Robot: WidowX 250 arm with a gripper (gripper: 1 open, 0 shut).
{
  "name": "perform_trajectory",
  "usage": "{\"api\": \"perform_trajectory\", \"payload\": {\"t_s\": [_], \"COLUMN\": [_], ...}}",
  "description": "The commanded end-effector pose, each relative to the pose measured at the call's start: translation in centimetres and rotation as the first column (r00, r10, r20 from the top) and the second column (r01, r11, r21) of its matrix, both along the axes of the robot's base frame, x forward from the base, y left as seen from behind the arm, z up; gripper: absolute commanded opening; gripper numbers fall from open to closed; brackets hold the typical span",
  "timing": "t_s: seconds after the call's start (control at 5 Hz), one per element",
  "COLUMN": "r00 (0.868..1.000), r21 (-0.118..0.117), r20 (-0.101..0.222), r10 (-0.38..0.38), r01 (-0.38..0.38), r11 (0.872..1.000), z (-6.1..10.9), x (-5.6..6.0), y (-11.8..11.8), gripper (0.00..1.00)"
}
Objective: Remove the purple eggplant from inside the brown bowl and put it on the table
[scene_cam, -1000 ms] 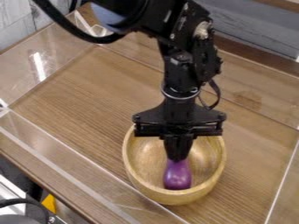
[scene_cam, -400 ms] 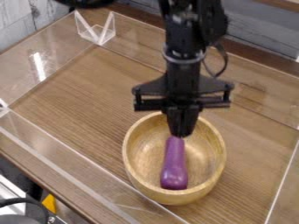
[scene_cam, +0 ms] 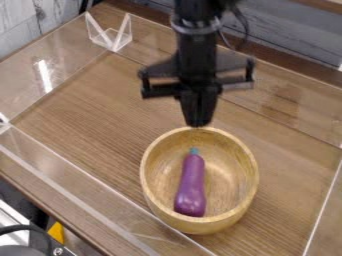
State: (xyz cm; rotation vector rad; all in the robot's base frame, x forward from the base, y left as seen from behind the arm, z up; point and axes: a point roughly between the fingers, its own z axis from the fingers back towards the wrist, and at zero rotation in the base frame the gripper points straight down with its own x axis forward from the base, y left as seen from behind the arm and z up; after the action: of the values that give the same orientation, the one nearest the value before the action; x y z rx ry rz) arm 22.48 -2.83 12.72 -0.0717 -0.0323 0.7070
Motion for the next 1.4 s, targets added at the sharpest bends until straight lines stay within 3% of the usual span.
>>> {"api": "perform_trajectory", "payload": {"t_s": [0.0, 0.2, 0.4, 0.6, 0.8, 1.2], "r00": [0.997, 0.996, 0.995, 0.993, 0.993, 0.993], "r21": [-0.002, 0.016, 0.033, 0.048, 0.057, 0.064], "r20": [0.071, 0.075, 0.070, 0.074, 0.073, 0.065], "r10": [0.028, 0.052, 0.069, 0.088, 0.092, 0.094], "r01": [-0.028, -0.053, -0.072, -0.092, -0.096, -0.098], "r11": [1.000, 0.998, 0.997, 0.995, 0.994, 0.993], "z": [2.1, 1.7, 0.9, 0.2, -0.5, -1.6], "x": [0.1, -0.9, -2.0, -2.7, -3.1, -3.4], "y": [1.2, 1.9, 1.8, 1.8, 1.5, 1.0], "gripper": [0.00, 0.00, 1.00, 0.00, 1.00, 1.00]}}
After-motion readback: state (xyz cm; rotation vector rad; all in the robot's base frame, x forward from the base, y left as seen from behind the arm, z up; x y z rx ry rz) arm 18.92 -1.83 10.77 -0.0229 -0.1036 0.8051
